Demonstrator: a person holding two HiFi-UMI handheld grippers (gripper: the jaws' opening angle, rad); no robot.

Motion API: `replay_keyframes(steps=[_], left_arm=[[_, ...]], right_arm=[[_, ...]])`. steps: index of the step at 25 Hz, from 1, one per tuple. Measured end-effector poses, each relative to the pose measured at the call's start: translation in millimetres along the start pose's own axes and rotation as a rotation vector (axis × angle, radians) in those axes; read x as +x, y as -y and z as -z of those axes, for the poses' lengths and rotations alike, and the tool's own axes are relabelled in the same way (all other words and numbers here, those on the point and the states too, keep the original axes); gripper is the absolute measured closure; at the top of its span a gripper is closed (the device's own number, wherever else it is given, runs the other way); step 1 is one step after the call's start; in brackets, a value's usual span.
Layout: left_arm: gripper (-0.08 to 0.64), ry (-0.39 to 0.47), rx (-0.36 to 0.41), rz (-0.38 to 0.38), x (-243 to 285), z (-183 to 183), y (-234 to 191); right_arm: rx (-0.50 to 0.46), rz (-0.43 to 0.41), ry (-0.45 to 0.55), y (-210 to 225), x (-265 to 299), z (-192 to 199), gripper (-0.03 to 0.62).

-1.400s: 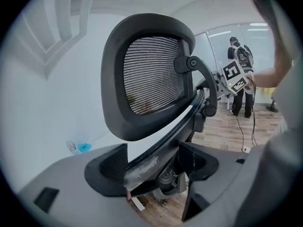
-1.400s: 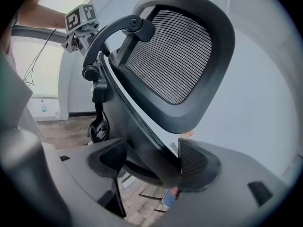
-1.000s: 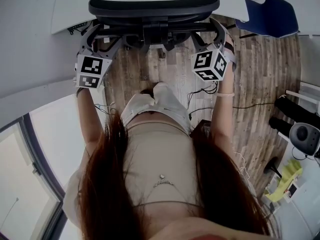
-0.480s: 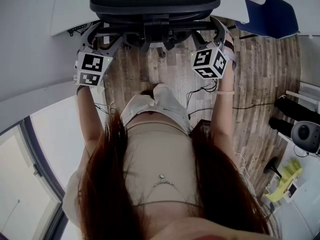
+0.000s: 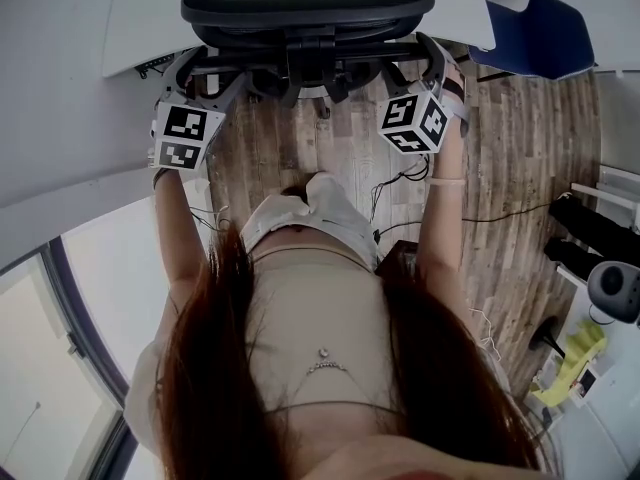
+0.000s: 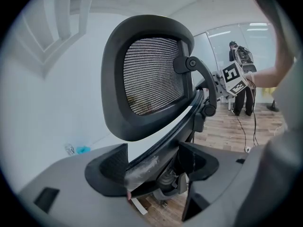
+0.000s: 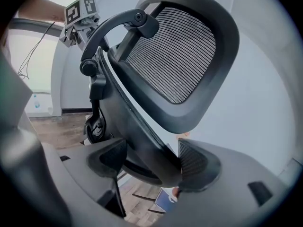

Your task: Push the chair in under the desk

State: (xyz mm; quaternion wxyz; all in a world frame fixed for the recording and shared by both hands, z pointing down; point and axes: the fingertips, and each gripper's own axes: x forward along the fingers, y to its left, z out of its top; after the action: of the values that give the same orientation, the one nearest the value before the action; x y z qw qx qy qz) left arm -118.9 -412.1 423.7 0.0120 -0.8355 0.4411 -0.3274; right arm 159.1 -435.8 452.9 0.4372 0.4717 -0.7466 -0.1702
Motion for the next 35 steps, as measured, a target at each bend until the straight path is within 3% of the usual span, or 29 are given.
replay_keyframes(steps=[35], left_arm=[[0.229,0.007,-0.001,-0.007,16,1,-9]], right_arm=[[-0.028,0.021,-0.005,8,18,1,0.259]])
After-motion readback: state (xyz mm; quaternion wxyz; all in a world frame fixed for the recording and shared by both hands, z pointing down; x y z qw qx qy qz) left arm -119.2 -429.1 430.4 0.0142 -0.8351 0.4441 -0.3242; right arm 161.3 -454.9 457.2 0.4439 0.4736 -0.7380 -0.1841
